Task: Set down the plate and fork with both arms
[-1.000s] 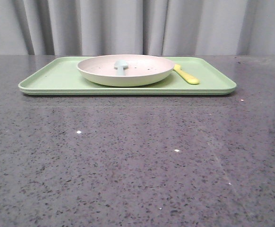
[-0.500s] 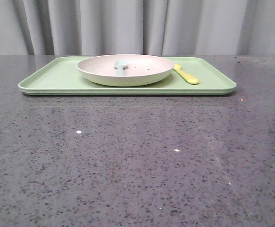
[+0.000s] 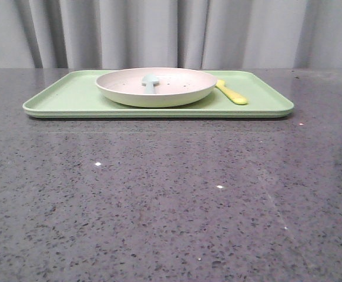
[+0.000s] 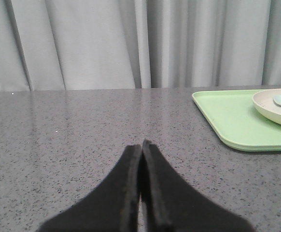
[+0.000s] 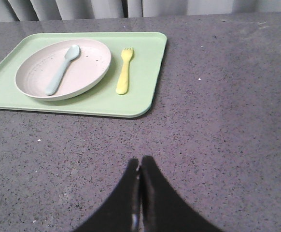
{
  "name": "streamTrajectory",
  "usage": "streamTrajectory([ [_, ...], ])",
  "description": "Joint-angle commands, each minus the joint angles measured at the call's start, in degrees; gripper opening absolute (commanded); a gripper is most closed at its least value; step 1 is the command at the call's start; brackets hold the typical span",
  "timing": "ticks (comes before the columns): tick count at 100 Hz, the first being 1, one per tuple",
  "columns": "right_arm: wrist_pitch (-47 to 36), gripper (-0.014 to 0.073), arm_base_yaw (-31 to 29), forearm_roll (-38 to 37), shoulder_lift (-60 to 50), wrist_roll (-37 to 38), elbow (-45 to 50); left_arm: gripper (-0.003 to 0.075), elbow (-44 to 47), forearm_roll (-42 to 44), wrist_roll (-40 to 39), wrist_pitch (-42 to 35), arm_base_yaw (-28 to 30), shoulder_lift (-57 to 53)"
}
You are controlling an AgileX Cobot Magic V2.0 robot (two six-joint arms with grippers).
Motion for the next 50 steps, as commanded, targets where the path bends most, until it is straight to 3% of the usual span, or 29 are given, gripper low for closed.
streamTrajectory([
  [1,-4.33,-0.0068,-0.34,-1.10,0.37,-0.26,-1.36,-0.0020,0.78,-0.54,-0.49,-4.58,-0.06,-1.93],
  [50,-4.96,-0.0068,-0.34,-1.10,0.74,-0.26,-0.74,-0.0020,0.78,-0.54,-0.49,-4.58,-0.06,-1.83],
])
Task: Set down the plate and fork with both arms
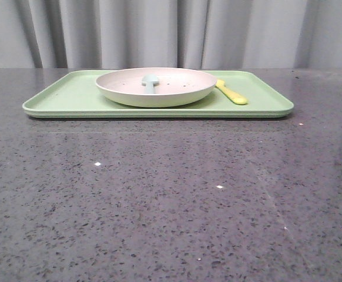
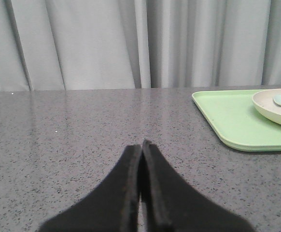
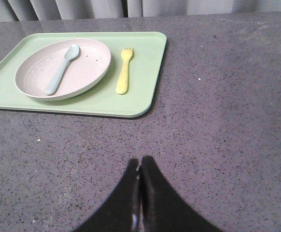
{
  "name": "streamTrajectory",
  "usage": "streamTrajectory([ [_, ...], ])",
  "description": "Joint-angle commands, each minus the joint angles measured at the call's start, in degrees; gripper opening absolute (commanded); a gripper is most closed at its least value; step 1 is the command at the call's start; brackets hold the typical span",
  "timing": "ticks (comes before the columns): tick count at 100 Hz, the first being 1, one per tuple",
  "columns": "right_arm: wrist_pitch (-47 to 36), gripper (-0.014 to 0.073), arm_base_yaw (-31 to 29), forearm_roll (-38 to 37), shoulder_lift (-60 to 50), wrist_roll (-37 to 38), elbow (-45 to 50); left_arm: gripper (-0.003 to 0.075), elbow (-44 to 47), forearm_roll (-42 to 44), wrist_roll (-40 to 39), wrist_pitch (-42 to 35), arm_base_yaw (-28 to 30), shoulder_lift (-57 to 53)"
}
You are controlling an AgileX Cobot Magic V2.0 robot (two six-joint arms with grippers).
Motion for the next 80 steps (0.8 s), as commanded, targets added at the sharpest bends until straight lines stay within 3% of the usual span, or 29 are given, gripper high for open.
streamTrajectory([
  [1,-5.30,-0.0068,-0.34,-1.10,0.74,-0.26,-0.62,-0.0020,0.78,-0.54,-0.49,-4.58,-0.06,-1.83],
  [19,-14.03,-0.0068,-3.13,-1.10,0.52,-0.75,4.85,-0.0020,0.78,-0.54,-0.49,-4.58,-0.06,-1.83],
  [59,-41.79,-0.0068,-12.85,-2.20,-8.77,-1.61,24.60,-0.0020,0.78,-0.54,-0.49,-4.58,-0.06,-1.83],
  [80,-45.58,-0.0068,-15.67,-4.04,-14.24,-1.66,32.70,-0.0020,0.78,-0.54,-0.49,-4.58,-0.06,-1.83],
])
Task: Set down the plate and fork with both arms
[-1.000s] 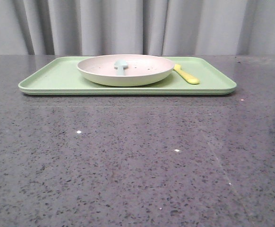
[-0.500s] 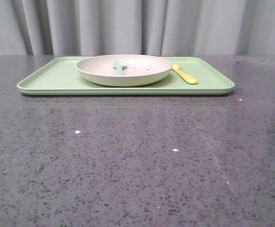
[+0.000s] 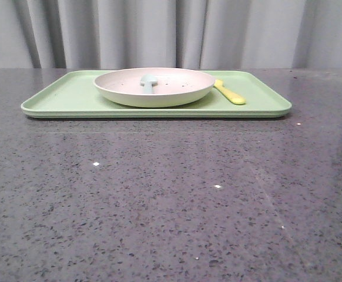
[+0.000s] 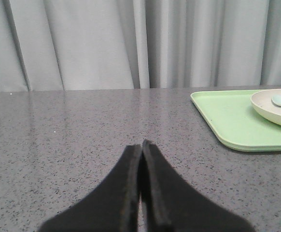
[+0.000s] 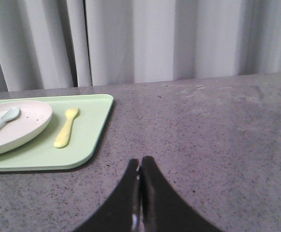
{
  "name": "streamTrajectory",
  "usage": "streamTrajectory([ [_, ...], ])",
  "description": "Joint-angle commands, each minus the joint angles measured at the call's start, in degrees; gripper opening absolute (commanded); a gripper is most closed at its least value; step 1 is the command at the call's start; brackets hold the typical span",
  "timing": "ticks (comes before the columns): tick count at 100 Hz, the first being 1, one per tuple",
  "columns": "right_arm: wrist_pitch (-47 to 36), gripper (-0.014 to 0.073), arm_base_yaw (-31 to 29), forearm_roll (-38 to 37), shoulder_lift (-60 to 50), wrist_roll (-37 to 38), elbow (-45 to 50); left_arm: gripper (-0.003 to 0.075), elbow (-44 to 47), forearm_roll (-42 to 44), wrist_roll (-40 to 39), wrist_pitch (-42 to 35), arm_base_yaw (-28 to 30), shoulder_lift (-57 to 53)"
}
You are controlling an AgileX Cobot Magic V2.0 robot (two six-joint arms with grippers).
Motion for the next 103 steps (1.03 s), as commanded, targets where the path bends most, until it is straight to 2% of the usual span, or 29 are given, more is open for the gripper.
streamTrajectory([
  [1,-5.97,-0.0068,-1.14,-1.16,-1.75,-0.71,1.18,-0.0020,0.78,-0.54,-0.49,-4.58,-0.06,-1.83],
  [34,-6.68,-0.0068,-1.66,-0.83,-10.21,-0.71,9.89,-0.0020,0.78,-0.54,-0.49,-4.58,-0.06,-1.83],
  [43,-2.12,-0.0068,-1.66,-0.83,-13.07,-0.71,9.68,-0.0020,0.78,-0.54,-0.49,-4.58,-0.06,-1.83],
  [56,-0.29,-0.0068,-1.71,-0.83,-12.91,-0.71,9.68,-0.0020,0.78,-0.54,-0.49,-4.58,-0.06,-1.83],
  [103,-0.02,-0.0068,-1.71,-0.83,-12.91,-0.71,9.68,-0.0020,0.78,-0.54,-0.49,-4.58,-0.06,-1.83],
])
